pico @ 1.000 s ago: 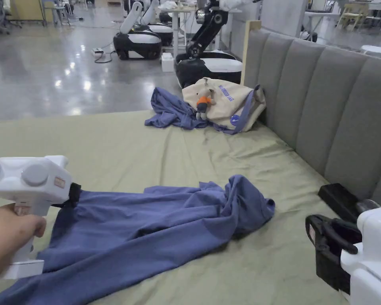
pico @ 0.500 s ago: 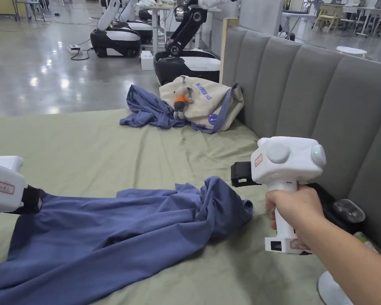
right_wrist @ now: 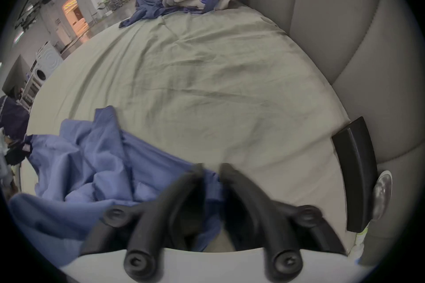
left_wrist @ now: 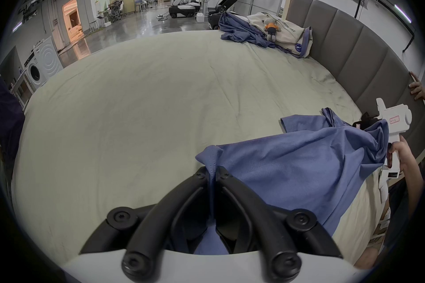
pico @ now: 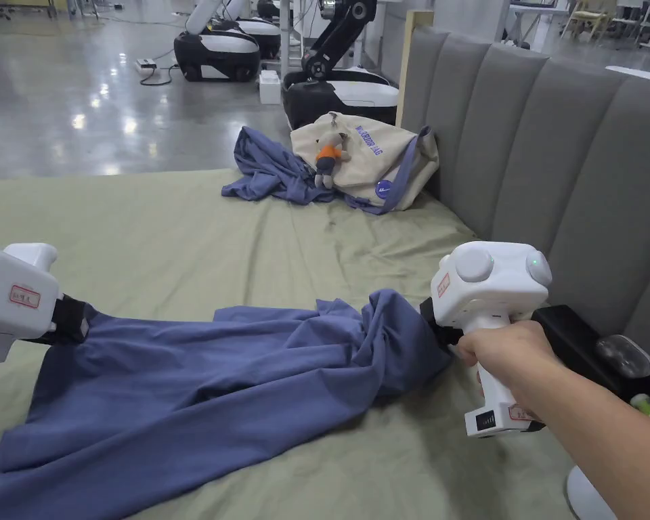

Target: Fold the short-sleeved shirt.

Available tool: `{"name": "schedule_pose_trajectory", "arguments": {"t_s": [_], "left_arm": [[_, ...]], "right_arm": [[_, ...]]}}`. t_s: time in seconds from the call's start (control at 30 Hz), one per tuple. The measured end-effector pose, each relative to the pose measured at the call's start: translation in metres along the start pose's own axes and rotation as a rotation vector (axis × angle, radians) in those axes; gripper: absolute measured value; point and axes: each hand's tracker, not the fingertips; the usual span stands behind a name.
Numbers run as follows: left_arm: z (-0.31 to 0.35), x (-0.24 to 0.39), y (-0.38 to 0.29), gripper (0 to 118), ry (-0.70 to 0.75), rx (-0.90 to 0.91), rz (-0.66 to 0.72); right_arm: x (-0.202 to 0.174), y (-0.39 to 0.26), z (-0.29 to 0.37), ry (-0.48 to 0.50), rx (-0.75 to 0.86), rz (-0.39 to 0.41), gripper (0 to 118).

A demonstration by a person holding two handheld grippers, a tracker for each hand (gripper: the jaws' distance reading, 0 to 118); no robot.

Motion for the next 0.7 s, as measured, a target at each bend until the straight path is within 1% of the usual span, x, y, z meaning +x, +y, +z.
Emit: {"name": "schedule_pose_trajectory", "arguments": {"t_s": [0.07,0.1,0.13,0.2,0.23,0.3,0.33,0.37,0.43,0.47,0.57,0.6,0.67,0.7], "left_arm": [[-0.001,0.001,-0.001,6,-0.003,0.0,0.003],[-0.001,0.002,-0.001,6,-0.007,0.0,-0.001],[-0.001,0.003,-0.001,6,-0.007,0.003,-0.002],[-0.001,0.004,-0.001,6,-0.023,-0.001,0.004],[0.0,0.005,-0.001,6,-0.024,-0.001,0.01],[0.006,0.005,0.003,6,-0.026,0.01,0.007],[0.01,0.004,0.005,6,-0.038,0.028,0.011],[0.015,0.003,0.008,6,-0.051,0.045,0.023],[0.03,0.001,0.016,6,-0.073,0.09,0.043],[0.04,0.001,0.019,6,-0.08,0.099,0.045],[0.062,-0.001,0.03,6,-0.09,0.117,0.052],[0.072,0.0,0.032,6,-0.084,0.14,0.042],[0.095,-0.001,0.041,6,-0.114,0.219,0.045],[0.109,-0.002,0.047,6,-0.136,0.258,0.07]], "right_arm": [[-0.01,-0.002,0.001,-0.031,-0.022,0.086,9],[-0.014,-0.003,0.002,-0.041,-0.011,0.112,9],[-0.015,-0.004,0.005,-0.053,0.015,0.115,9],[-0.01,0.0,0.007,-0.021,0.011,0.073,9],[-0.006,0.001,0.008,0.015,0.004,0.037,9],[-0.004,0.003,0.021,0.046,0.05,0.046,9],[-0.002,0.005,0.031,0.067,0.084,0.039,9],[0.001,0.009,0.038,0.091,0.083,0.03,9],[0.007,0.015,0.059,0.103,0.109,0.006,8],[0.008,0.017,0.068,0.13,0.122,0.017,8],[0.005,0.014,0.102,0.126,0.161,0.039,8],[0.004,0.014,0.114,0.163,0.198,0.046,8],[0.001,0.016,0.143,0.185,0.271,0.02,8],[0.0,0.021,0.158,0.231,0.284,0.013,8]]}}
